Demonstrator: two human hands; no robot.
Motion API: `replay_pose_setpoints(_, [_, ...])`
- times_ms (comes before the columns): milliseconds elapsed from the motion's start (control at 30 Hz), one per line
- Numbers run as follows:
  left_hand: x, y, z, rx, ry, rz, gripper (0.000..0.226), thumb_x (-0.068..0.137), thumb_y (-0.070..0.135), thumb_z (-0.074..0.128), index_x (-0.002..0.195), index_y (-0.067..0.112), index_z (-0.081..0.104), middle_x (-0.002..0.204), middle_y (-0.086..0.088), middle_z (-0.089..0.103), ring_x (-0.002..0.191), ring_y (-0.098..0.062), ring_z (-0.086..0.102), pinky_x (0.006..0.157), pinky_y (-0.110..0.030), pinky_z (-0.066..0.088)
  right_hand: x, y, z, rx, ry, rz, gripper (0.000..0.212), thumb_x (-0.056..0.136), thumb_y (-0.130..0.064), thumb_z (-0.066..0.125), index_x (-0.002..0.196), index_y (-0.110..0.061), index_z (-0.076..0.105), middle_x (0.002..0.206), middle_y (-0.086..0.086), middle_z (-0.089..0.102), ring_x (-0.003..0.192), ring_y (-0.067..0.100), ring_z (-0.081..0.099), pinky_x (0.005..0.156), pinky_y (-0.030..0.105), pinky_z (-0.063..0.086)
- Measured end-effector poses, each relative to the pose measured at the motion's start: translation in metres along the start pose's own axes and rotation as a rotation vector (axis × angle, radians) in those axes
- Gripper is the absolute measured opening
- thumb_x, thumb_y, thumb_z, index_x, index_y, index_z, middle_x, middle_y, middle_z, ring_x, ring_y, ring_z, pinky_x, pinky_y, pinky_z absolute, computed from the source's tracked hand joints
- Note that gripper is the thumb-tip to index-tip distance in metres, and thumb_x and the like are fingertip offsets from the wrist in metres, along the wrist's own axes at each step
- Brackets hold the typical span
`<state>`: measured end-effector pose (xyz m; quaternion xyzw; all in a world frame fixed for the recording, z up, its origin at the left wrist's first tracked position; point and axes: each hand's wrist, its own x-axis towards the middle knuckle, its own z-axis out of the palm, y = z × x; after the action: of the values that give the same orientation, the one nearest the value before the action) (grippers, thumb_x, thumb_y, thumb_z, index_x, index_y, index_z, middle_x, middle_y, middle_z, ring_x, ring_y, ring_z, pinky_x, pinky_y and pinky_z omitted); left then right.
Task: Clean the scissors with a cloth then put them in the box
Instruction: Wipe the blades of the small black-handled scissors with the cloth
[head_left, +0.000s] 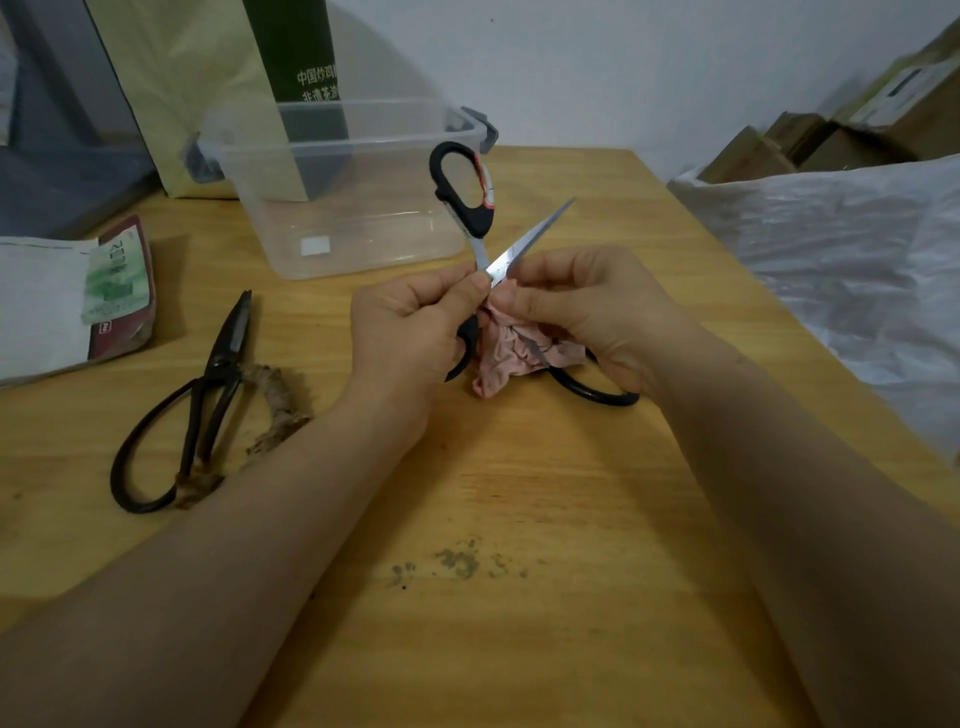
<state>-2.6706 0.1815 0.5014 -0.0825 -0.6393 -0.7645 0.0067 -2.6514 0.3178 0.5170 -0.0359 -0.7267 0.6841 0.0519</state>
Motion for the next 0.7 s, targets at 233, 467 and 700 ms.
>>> replay_pose_setpoints(233, [-0.0005, 0.0024, 0.0012, -0.046, 0.036, -0.059, 0.006, 0.082, 0.003, 0.067, 0.088, 0.004, 0.070, 0.054, 0.010, 0.066, 0.048, 0.002, 0.059, 0.042, -0.010, 0.041, -0.0009, -0.0001, 0.0066, -0.239, -0.028, -0.045, 0.007, 0.088, -0.008, 0.064, 0.082, -0.009, 0.068, 0.071, 0.002, 0.070, 0.061, 0.005, 0.067, 0.056, 0.015, 0.053])
replay_pose_setpoints(467, [0.0068, 0.0052, -0.0045, -0.075, 0.117, -0.072, 0.008, 0.081, 0.006, 0.070, 0.075, 0.012, 0.071, 0.057, 0.005, 0.067, 0.052, 0.000, 0.060, 0.045, -0.011, 0.042, 0.0000, 0.0038, 0.0056, -0.472, -0.016, -0.086, 0.006, 0.086, -0.013, 0.067, 0.091, -0.011, 0.070, 0.089, 0.010, 0.072, 0.087, 0.021, 0.069, 0.084, 0.034, 0.057])
replay_pose_setpoints(700, [0.0028, 0.0032, 0.0008, -0.039, 0.042, -0.037, 0.009, 0.082, 0.005, 0.068, 0.077, 0.013, 0.070, 0.055, 0.010, 0.067, 0.053, 0.003, 0.062, 0.050, -0.012, 0.046, 0.0019, 0.0032, 0.0086, -0.268, 0.087, -0.144, 0.010, 0.085, -0.007, 0.068, 0.080, -0.015, 0.070, 0.076, -0.002, 0.071, 0.075, 0.011, 0.069, 0.076, 0.024, 0.058])
